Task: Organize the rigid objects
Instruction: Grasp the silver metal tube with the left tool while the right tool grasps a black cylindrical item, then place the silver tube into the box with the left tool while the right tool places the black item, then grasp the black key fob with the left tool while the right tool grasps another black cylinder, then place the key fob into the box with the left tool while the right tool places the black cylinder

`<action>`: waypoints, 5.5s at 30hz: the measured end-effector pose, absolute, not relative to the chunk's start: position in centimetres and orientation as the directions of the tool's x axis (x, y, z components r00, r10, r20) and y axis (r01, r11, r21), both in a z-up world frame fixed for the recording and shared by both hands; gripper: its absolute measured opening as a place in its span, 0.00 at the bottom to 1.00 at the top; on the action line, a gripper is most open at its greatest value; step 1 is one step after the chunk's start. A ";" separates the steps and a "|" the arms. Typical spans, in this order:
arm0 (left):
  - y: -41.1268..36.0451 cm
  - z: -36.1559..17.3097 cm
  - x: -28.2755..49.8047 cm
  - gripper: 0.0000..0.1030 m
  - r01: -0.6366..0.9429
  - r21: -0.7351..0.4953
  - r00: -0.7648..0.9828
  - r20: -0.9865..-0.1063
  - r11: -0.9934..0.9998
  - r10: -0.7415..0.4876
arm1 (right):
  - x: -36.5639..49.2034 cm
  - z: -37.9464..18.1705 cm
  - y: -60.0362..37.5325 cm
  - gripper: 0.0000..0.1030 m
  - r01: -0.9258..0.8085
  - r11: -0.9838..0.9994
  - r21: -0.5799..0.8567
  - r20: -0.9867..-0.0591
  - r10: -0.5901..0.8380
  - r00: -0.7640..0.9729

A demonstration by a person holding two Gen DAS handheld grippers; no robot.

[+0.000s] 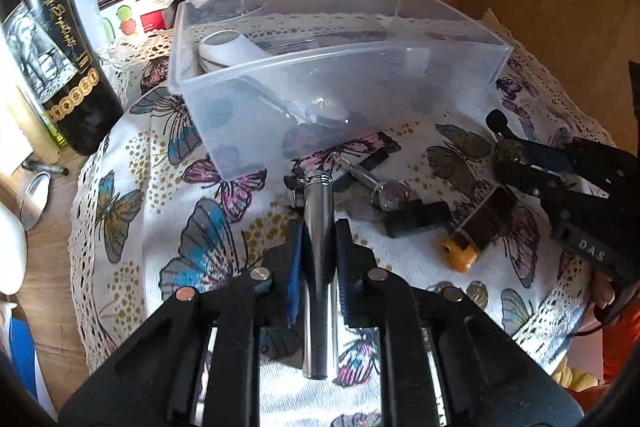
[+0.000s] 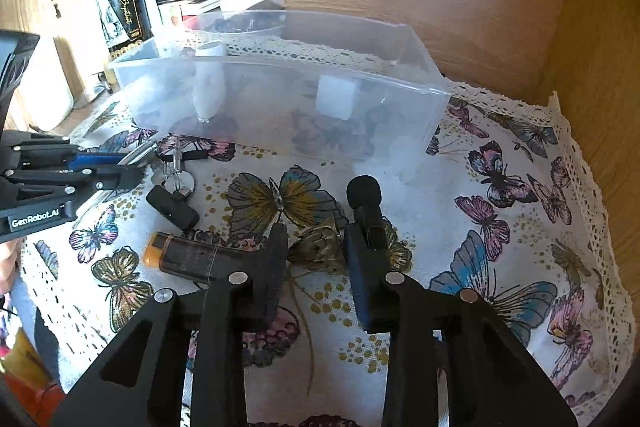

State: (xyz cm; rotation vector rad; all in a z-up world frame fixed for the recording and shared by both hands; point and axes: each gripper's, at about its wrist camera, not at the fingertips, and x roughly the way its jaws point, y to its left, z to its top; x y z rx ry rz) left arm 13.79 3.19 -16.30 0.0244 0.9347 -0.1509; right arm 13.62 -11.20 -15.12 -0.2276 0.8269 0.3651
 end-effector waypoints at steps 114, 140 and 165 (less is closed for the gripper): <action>-1.7 -16.4 13.0 0.61 0.144 -0.123 0.538 -0.823 0.982 -0.182 | 15.9 -15.0 -13.2 0.28 -0.433 0.902 0.002 -0.783 0.270 0.560; -1.7 -12.9 12.5 0.43 0.128 -0.108 0.661 -0.732 0.986 -0.166 | 12.8 -11.0 -14.3 0.20 -0.407 0.913 0.020 -0.627 0.328 0.706; 0.8 -4.3 16.9 0.43 0.089 -0.076 0.835 -0.538 0.993 -0.115 | 17.1 -4.9 -11.8 0.20 -0.387 0.922 0.020 -0.463 0.352 0.813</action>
